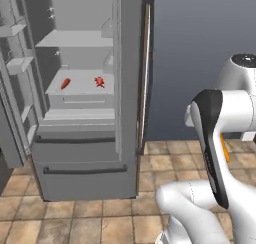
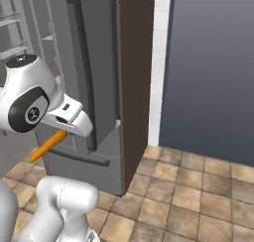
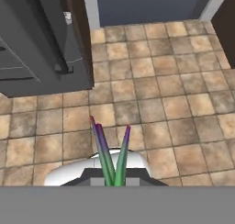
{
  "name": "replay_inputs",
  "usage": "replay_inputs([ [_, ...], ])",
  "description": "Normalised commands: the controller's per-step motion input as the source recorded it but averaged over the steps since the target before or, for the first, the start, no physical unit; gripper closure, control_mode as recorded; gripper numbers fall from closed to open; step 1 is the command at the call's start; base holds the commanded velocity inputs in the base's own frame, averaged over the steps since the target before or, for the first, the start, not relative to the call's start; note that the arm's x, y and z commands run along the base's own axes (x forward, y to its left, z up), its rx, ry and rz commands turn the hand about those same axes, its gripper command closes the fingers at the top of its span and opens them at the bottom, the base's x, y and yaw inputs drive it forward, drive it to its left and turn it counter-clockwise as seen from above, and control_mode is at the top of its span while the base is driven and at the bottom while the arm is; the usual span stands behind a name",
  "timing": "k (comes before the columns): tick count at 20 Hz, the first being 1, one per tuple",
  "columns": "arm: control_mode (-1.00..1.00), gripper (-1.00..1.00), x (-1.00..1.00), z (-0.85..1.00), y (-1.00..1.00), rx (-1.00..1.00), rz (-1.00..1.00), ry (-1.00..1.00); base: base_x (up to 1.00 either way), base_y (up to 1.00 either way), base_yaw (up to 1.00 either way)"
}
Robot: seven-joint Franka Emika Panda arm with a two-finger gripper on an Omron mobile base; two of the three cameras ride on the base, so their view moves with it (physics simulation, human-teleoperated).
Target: Place one carrot and one fish in each tupperware on the nearby counter, to pack two identical lunches.
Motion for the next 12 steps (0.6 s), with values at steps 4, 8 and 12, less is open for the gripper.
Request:
replay_inputs([
  [4,1.0,1.0,0.0,0.0,0.0,0.0,0.0,0.0,-0.21,-1.0,0.0],
  [8,1.0,1.0,0.0,0.0,0.0,0.0,0.0,0.0,-0.25,-1.0,0.05],
  [12,1.0,1.0,0.0,0.0,0.0,0.0,0.0,0.0,-0.26,-0.78,0.2],
])
